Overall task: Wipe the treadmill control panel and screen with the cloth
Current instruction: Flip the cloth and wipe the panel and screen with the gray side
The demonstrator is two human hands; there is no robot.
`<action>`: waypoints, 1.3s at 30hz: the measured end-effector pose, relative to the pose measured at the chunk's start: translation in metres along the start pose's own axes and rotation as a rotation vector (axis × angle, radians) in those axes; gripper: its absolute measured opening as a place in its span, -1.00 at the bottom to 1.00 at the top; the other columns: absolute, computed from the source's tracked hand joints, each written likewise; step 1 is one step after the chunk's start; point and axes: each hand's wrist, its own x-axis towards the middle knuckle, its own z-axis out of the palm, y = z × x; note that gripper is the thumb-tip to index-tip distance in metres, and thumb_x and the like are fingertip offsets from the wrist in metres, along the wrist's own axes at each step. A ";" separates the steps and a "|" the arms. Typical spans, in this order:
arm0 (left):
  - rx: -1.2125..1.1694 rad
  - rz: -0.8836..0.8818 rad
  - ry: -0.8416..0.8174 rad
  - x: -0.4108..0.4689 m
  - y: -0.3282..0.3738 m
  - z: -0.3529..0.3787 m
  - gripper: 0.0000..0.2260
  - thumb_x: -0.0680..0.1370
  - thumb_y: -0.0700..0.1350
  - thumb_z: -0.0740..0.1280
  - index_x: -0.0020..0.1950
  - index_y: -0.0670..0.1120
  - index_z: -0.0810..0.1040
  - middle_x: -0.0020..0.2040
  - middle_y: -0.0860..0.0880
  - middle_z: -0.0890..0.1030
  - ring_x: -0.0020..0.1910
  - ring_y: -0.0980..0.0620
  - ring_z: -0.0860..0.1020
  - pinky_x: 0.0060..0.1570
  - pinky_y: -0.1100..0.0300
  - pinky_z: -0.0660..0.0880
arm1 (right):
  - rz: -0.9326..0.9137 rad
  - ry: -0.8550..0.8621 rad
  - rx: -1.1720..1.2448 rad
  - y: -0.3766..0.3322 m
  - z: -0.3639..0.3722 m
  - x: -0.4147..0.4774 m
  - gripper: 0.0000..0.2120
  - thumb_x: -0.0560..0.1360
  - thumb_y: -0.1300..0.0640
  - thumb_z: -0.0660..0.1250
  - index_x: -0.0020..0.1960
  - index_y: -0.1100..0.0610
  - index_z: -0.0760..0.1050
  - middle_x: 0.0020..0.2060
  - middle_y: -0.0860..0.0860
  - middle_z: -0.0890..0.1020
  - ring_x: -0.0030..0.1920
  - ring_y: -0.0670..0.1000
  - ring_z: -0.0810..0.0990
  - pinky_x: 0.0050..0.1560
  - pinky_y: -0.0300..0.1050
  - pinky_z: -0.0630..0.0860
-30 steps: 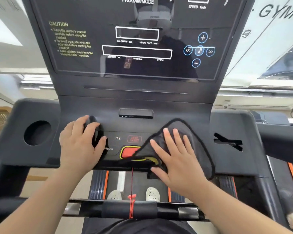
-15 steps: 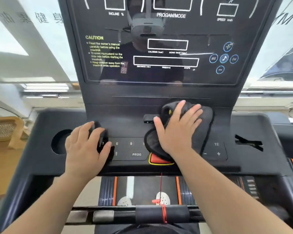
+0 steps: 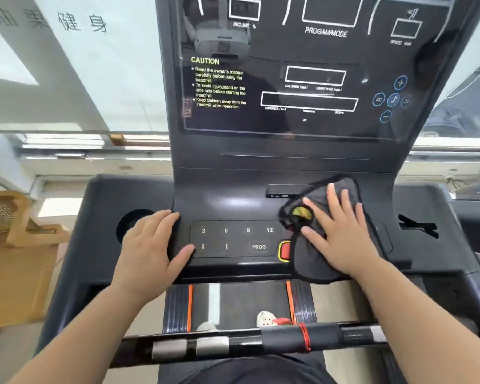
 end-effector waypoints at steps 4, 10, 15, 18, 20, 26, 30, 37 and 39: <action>-0.050 0.012 -0.007 -0.007 -0.006 -0.001 -0.39 0.55 0.23 0.16 0.44 -0.16 0.43 0.40 -0.13 0.51 0.39 -0.17 0.43 0.39 -0.14 0.38 | 0.204 -0.035 0.032 -0.021 0.002 -0.009 -0.20 0.50 -0.49 -0.23 0.66 -0.20 0.03 0.68 0.18 -0.11 0.65 0.33 -0.11 0.58 0.39 -0.06; -0.061 0.032 0.014 -0.007 -0.006 0.000 -0.44 0.58 0.17 0.13 0.40 -0.20 0.46 0.37 -0.18 0.53 0.36 -0.21 0.45 0.38 -0.12 0.36 | -0.002 0.019 -0.021 -0.128 0.014 -0.018 -0.25 0.60 -0.39 -0.15 0.67 -0.05 0.08 0.66 0.26 0.04 0.63 0.38 0.00 0.55 0.45 0.03; -0.036 0.047 0.015 -0.008 -0.006 0.000 -0.43 0.57 0.17 0.12 0.42 -0.20 0.45 0.38 -0.19 0.52 0.37 -0.21 0.44 0.38 -0.15 0.35 | -0.283 -0.024 -0.034 -0.159 0.014 -0.019 -0.32 0.60 -0.40 -0.14 0.66 -0.18 0.03 0.69 0.06 0.01 0.67 0.24 -0.08 0.60 0.37 -0.05; -0.008 0.054 0.019 -0.009 -0.007 0.001 -0.41 0.55 0.18 0.16 0.41 -0.20 0.46 0.39 -0.19 0.52 0.36 -0.21 0.46 0.34 -0.14 0.36 | -0.120 0.042 -0.019 -0.115 0.011 -0.022 -0.26 0.56 -0.47 -0.05 0.65 -0.17 0.14 0.67 0.03 0.12 0.65 0.21 0.08 0.58 0.34 0.09; -0.006 0.065 0.009 -0.010 -0.009 0.002 -0.40 0.56 0.18 0.16 0.43 -0.21 0.45 0.40 -0.19 0.51 0.37 -0.22 0.46 0.37 -0.15 0.37 | 0.139 0.058 -0.028 -0.070 0.011 -0.028 -0.16 0.52 -0.52 -0.09 0.66 -0.11 0.13 0.66 0.15 0.13 0.63 0.28 0.10 0.58 0.32 0.11; 0.078 0.106 -0.021 -0.011 -0.011 0.002 -0.37 0.56 0.21 0.14 0.44 -0.24 0.46 0.40 -0.23 0.51 0.36 -0.26 0.48 0.34 -0.21 0.40 | 0.510 -0.039 0.075 -0.058 0.000 -0.017 0.02 0.46 -0.59 -0.28 0.70 0.05 -0.11 0.66 0.27 -0.03 0.64 0.33 -0.07 0.60 0.33 -0.06; 0.147 0.106 -0.018 -0.013 -0.020 -0.007 -0.38 0.57 0.23 0.10 0.45 -0.16 0.46 0.43 -0.18 0.49 0.40 -0.24 0.42 0.35 -0.23 0.34 | 0.211 -0.025 -0.014 -0.138 0.007 -0.014 -0.04 0.50 -0.47 -0.28 0.69 0.13 -0.04 0.64 0.32 0.01 0.63 0.37 -0.03 0.56 0.40 0.01; 0.209 -0.085 -0.021 -0.014 -0.062 -0.023 -0.43 0.56 0.22 0.10 0.44 -0.09 0.47 0.44 -0.19 0.45 0.41 -0.27 0.36 0.37 -0.28 0.30 | -0.318 -0.010 -0.036 -0.225 0.018 -0.010 -0.26 0.62 -0.38 -0.10 0.69 -0.02 0.03 0.68 0.11 0.01 0.67 0.24 -0.08 0.60 0.38 -0.05; 0.222 -0.076 -0.038 -0.011 -0.066 -0.024 -0.42 0.55 0.23 0.10 0.42 -0.09 0.49 0.44 -0.20 0.44 0.41 -0.28 0.37 0.37 -0.29 0.30 | -0.430 -0.005 -0.037 -0.213 0.013 -0.001 -0.25 0.59 -0.41 -0.06 0.68 -0.07 0.06 0.68 0.05 0.04 0.67 0.18 -0.05 0.61 0.34 -0.04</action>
